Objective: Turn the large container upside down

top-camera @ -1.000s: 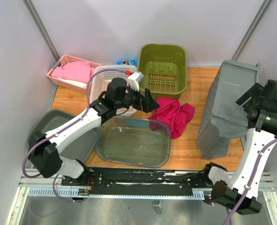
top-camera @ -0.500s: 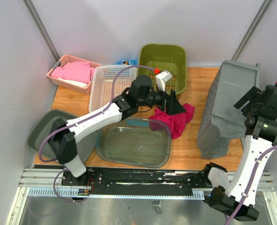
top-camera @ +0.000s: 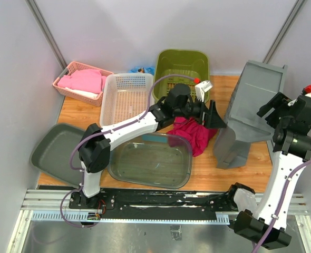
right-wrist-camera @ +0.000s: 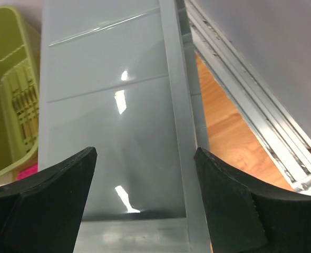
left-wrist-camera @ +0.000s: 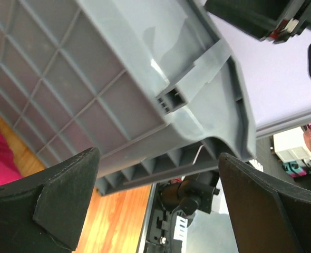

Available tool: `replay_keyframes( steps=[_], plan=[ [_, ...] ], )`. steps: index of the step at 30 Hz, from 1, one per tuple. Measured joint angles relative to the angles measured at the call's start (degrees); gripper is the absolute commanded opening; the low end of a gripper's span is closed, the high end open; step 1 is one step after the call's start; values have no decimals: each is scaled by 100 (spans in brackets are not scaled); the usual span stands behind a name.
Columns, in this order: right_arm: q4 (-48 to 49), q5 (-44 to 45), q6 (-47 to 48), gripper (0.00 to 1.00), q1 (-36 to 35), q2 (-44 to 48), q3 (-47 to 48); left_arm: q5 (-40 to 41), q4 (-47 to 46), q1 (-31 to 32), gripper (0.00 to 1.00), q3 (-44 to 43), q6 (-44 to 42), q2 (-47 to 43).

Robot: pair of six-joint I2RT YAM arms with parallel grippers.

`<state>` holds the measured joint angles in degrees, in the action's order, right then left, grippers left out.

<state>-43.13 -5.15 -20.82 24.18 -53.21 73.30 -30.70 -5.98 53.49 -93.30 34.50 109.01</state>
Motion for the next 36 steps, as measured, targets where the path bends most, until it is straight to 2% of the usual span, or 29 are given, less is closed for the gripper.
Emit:
replay_keyframes(
  steps=[7, 10, 14, 19, 29, 32, 36],
  plan=[
    [466, -1178, -310, 71, -2, -131, -428, 101, 190, 2, 99, -625, -247, 199],
    [634, -1978, -505, 71, 11, -468, -562, 323, 369, -4, 99, -645, -490, 157],
    [715, -2400, -562, 71, 2, -551, -560, 647, 682, -44, 99, -562, -767, -44],
    [507, -2251, -575, 77, 0, -483, -518, 752, 890, -164, 99, -483, -872, -317],
    [-144, -872, -546, 80, -2, -136, -291, 721, 1001, -560, 99, -686, -739, -184],
    [-350, -446, -535, 73, -2, -90, -149, 643, 1025, -535, 99, -831, -704, -61],
    [-540, -4, -446, 46, -2, -151, 109, 520, 1051, -535, 99, -1108, -678, 153]
  ],
)
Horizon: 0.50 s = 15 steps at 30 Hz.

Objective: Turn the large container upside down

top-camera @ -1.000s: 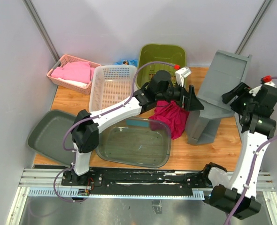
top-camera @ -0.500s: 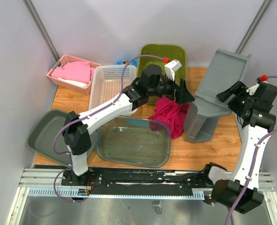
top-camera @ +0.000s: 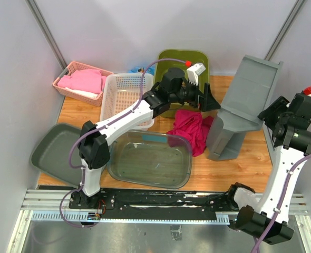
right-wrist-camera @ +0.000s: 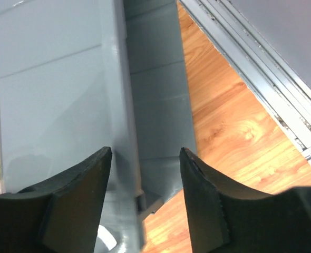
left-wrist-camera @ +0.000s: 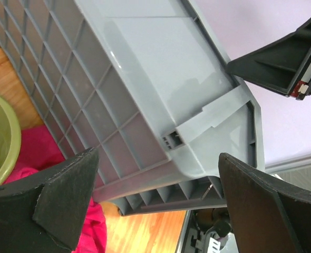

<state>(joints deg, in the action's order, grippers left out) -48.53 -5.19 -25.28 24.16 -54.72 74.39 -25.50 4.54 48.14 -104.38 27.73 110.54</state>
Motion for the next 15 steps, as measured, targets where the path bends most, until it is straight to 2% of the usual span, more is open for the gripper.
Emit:
replay_keyframes(
  steps=[6, 9, 15],
  plan=[
    [87, 11, 44, 13, -2, -186, 72, -247, -11, 0, 99, -170, 127, 264],
    [118, -7, 142, 1, -2, -181, 72, -352, -11, 4, 99, -170, 175, 321],
    [214, 109, 293, 0, -17, -20, -87, -627, -11, 70, 99, -219, 258, 348]
  ],
)
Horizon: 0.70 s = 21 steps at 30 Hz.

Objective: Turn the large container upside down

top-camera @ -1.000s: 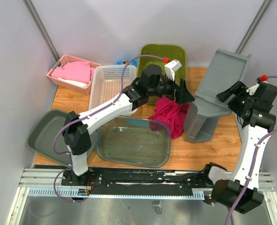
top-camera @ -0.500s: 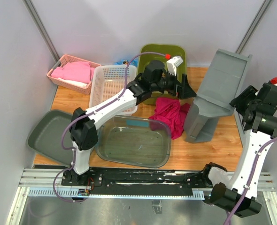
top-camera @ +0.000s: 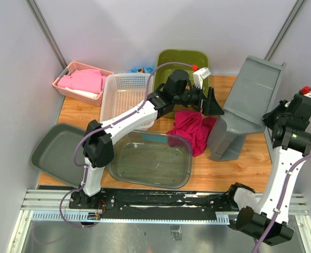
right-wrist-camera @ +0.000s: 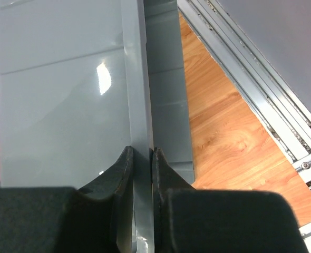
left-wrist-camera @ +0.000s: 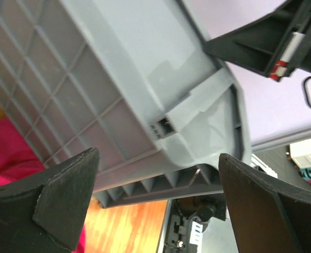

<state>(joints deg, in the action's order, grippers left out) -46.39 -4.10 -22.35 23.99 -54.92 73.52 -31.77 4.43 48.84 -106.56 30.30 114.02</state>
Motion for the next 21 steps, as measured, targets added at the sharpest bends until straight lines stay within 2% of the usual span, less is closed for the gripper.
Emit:
replay_keyframes(
  steps=[7, 21],
  plan=[
    [308, 98, 31, 1, 35, 149, -293, -428, -157, 385, 99, -435, 111, 195],
    [942, 507, 42, 0, 308, 763, -1084, -811, -804, 514, 99, -739, 638, 560]
  ],
)
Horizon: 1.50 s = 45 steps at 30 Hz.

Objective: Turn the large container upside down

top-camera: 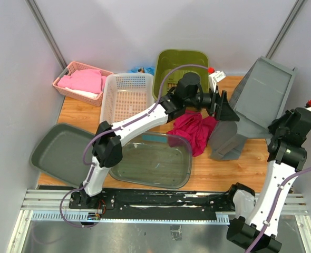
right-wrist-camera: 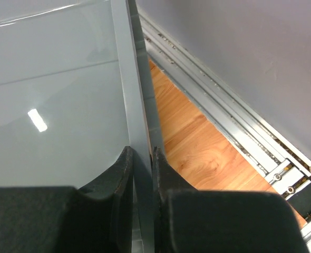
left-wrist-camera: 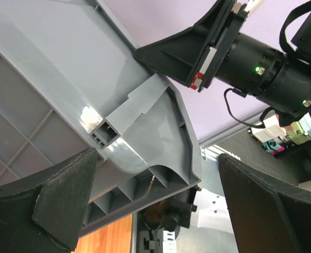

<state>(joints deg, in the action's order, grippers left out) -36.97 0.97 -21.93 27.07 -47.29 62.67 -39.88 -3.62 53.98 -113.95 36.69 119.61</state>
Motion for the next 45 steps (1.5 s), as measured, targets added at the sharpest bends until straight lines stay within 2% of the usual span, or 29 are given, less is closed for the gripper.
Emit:
replay_keyframes(
  steps=[3, 8, 15, 18, 29, 33, 39, 42, 45],
  plan=[
    [192, 96, 33, 3, 83, 136, -197, -2, -92, 63, 99, -109, 26, 90],
    [413, 195, 107, 16, 184, 205, -361, 2, -284, 138, 99, -254, 136, 227],
    [420, 610, 22, 47, 264, 52, -337, -96, -636, 330, 99, -472, 356, 457],
    [391, 713, -63, 54, 278, -111, -273, -284, -761, 487, 99, -520, 490, 501],
    [-656, 450, -236, 58, 238, -428, -144, -870, -907, 975, 99, -529, 737, 562],
    [-1316, 898, -404, 59, 203, -568, 74, -898, -905, 990, 99, -529, 734, 577],
    [-2142, 1661, -782, 61, 129, -699, 1211, -839, -667, 986, 99, -723, 603, 605],
    [-2232, 1453, -741, 60, 90, -660, 1582, -754, -610, 946, 99, -841, 503, 597],
    [-2199, 820, -560, 58, 28, -592, 1665, -656, -531, 855, 99, -726, 398, 476]
  ],
)
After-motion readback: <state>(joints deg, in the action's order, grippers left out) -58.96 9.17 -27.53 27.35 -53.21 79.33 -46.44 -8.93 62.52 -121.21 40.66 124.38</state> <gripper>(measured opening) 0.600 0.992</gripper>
